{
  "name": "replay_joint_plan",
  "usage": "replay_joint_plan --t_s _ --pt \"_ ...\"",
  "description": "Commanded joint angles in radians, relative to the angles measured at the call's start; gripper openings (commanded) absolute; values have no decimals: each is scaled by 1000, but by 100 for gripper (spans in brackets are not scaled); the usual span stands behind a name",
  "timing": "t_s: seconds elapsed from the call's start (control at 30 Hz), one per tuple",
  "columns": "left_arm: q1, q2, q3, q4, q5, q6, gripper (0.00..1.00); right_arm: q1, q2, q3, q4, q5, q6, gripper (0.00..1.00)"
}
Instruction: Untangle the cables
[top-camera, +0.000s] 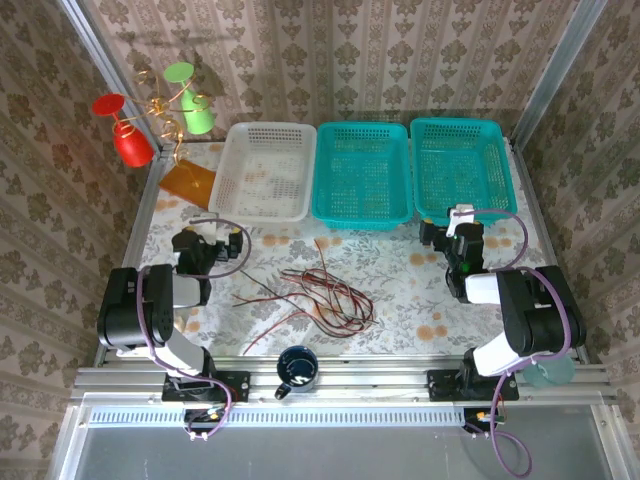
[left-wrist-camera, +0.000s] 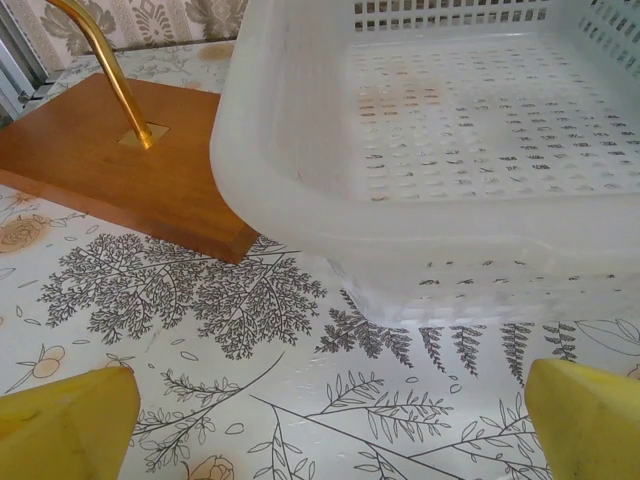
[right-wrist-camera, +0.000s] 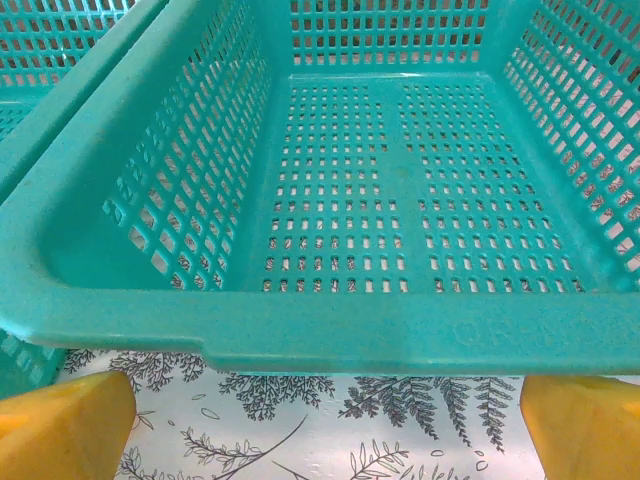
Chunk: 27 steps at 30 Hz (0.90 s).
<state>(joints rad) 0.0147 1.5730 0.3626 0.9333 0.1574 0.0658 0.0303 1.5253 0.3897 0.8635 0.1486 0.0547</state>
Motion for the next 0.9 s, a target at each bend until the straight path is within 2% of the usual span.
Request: replay_joint_plan --t_s 0.0,0.4,0.87 --pt "-4 -18 16 5 -7 23 100 2 7 13 3 -8 -10 100" --pt "-4 -18 18 3 -8 20 100 2 7 12 4 -8 -10 100" --pt "-1 -20 25 -12 -65 0 100 2 4 9 8 -9 -10 100"
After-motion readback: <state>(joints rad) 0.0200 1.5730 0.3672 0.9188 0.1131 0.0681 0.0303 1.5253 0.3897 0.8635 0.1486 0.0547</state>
